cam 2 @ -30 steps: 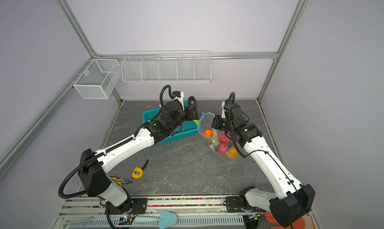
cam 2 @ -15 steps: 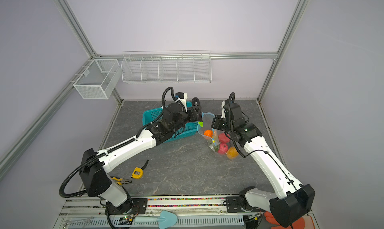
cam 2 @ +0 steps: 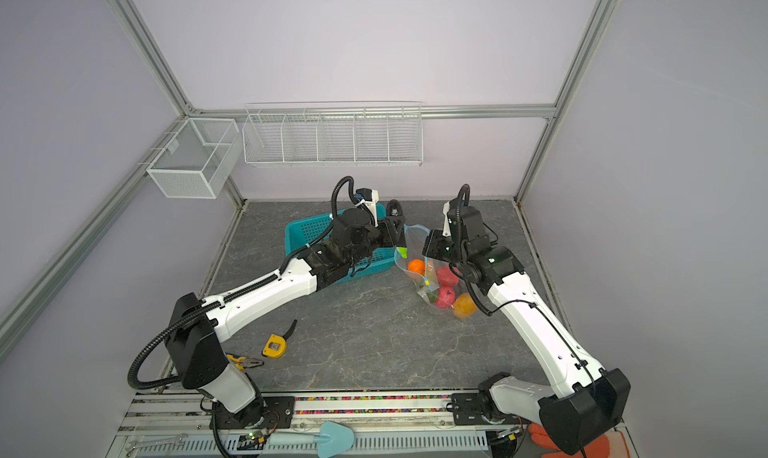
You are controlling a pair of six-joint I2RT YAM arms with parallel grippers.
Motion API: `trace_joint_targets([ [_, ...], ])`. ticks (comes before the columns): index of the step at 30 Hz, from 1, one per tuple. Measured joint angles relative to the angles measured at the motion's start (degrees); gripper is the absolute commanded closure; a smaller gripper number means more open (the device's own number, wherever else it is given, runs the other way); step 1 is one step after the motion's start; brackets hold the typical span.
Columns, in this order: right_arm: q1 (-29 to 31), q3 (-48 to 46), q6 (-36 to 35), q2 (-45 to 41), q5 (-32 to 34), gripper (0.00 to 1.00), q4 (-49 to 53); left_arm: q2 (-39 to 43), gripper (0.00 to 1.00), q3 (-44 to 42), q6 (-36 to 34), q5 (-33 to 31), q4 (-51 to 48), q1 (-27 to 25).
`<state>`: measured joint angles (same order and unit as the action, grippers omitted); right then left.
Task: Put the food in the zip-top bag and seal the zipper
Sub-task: 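Carry the zucchini over the bag opening held by the right gripper, then lower the zucchini into the bag and open the left gripper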
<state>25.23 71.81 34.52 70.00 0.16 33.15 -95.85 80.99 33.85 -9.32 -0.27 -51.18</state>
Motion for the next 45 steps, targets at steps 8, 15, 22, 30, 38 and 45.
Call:
trace_joint_targets([
  [8, 0.0, 0.0, 0.0, 0.0, 0.0, 0.93, 0.0, -2.2, 0.94, 0.1, 0.0, 0.0, -1.7, -0.4],
  [15, 0.0, 0.0, 0.0, 0.0, 0.0, 0.93, 0.0, -2.3, 0.95, 1.0, 0.0, -0.1, -2.4, -2.2],
  [22, 0.0, 0.2, 0.0, 0.0, 0.0, 0.93, 0.0, -2.3, 0.95, 1.0, 0.0, -0.3, -3.4, -3.5],
  [30, 0.0, 0.2, 0.0, 0.0, 0.0, 0.93, 0.0, -2.3, 0.95, 1.0, 0.0, 0.1, -4.4, -3.9],
  [38, -0.1, 0.3, 0.0, 0.0, 0.1, 0.93, 0.0, -2.3, 0.95, 1.0, 0.3, 1.1, -4.8, -5.2],
  [45, -0.3, 0.8, 0.0, 0.0, 0.2, 0.93, 0.0, -2.3, 0.93, 1.0, 0.6, 1.8, -4.8, -5.5],
])
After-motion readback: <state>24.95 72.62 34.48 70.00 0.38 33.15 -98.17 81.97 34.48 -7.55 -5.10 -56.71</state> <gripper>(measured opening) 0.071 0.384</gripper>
